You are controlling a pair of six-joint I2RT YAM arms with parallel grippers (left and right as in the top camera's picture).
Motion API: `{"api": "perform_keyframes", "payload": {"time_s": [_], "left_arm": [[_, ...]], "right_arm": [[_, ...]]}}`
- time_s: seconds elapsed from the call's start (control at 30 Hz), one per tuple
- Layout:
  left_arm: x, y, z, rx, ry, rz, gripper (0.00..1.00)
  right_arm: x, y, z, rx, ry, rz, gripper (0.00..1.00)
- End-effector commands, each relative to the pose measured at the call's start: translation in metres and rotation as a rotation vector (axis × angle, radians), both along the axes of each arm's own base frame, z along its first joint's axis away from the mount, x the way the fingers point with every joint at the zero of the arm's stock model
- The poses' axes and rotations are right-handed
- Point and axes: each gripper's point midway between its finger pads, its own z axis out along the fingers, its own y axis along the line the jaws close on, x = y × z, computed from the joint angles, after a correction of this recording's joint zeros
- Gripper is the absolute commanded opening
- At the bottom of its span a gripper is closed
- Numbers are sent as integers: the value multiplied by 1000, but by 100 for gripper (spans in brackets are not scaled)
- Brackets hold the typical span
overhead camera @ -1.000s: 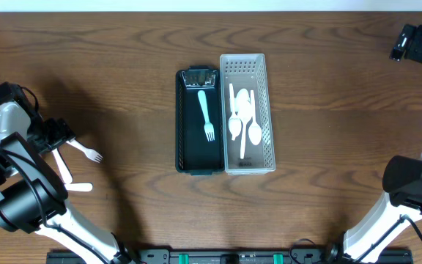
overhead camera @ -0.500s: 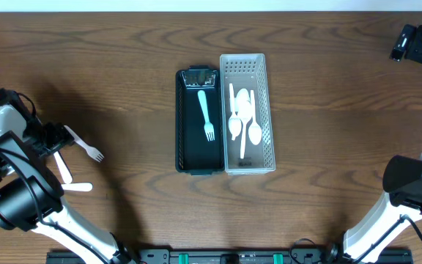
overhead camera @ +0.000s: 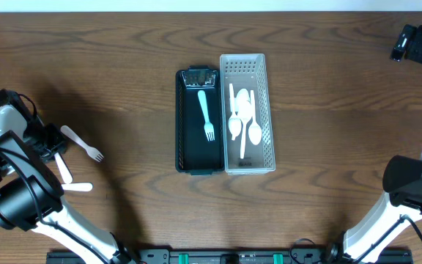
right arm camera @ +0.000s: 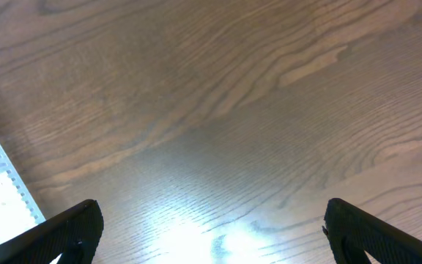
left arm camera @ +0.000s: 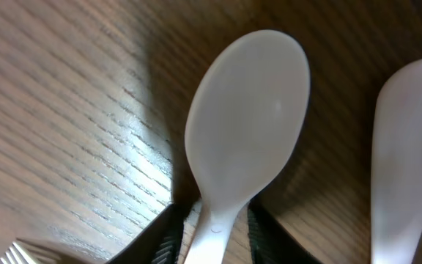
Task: Pack container
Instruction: 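Carry the white spoon into the green basket and release it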
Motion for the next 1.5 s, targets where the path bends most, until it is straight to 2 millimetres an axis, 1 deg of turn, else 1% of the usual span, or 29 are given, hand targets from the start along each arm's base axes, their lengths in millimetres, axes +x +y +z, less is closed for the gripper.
{"api": "perform_keyframes", "payload": {"time_s": [0.0,0.03,0.1,0.23,0.33,0.43,0.53,0.63,0.7,0.73,0.77,0.8,0.83,0.87,0.93,1.0,1.07,1.13,1.17,1.23,1.3,1.47], "left_arm": [[-11,-4,-13,-23,46,5,21],[-11,-4,-13,-23,46,13,19],[-11,-4,-13,-22,46,21,6],[-11,-5,-13,-23,47,24,6],[-10,-8,-1,-27,54,39,6],[3,-18,29,-24,13,16,6],[24,-40,74,-10,-78,-52,6],[44,-81,129,3,-198,-162,6],[54,-118,165,5,-283,-254,6],[59,-140,184,2,-333,-305,6],[62,-159,197,5,-372,-338,6],[65,-181,211,4,-416,-380,6],[67,-201,222,1,-451,-424,6],[68,-225,231,-7,-486,-480,6],[69,-269,241,-35,-537,-570,6],[68,-310,243,-63,-564,-668,6],[67,-345,238,-81,-569,-756,6],[67,-368,228,-94,-555,-812,6],[67,-378,220,-102,-537,-832,6],[69,-389,201,-114,-491,-844,6],[72,-395,176,-119,-422,-851,6],[75,-397,117,-122,-265,-849,6]], "right_arm": [[-1,-7,-5,-11,19,-1,99],[-1,-7,-5,-11,20,-1,99],[-2,-8,-5,-13,20,-1,99],[-2,-9,-4,-15,18,-5,99],[-1,-9,-4,-16,17,-5,99],[-1,-9,-4,-16,16,-5,99],[0,-10,-4,-17,12,-5,99],[0,-10,-4,-17,11,-5,99],[0,-10,-4,-17,10,-5,99],[0,-10,-4,-17,10,-5,99],[0,-10,-4,-17,10,-5,99],[0,-10,-4,-17,10,-5,99],[0,-10,-4,-17,9,-5,99],[0,-10,-4,-17,9,-5,99],[0,-10,-4,-16,10,-5,99],[0,-9,-4,-12,9,-3,99],[0,-8,-4,-9,11,-3,99],[-1,-8,-5,-8,14,-2,99],[-1,-8,-5,-7,15,-3,99],[-1,-8,-5,-6,16,-2,99],[-1,-7,-5,-1,15,-2,99],[-1,-6,-5,4,14,-1,99]]}}
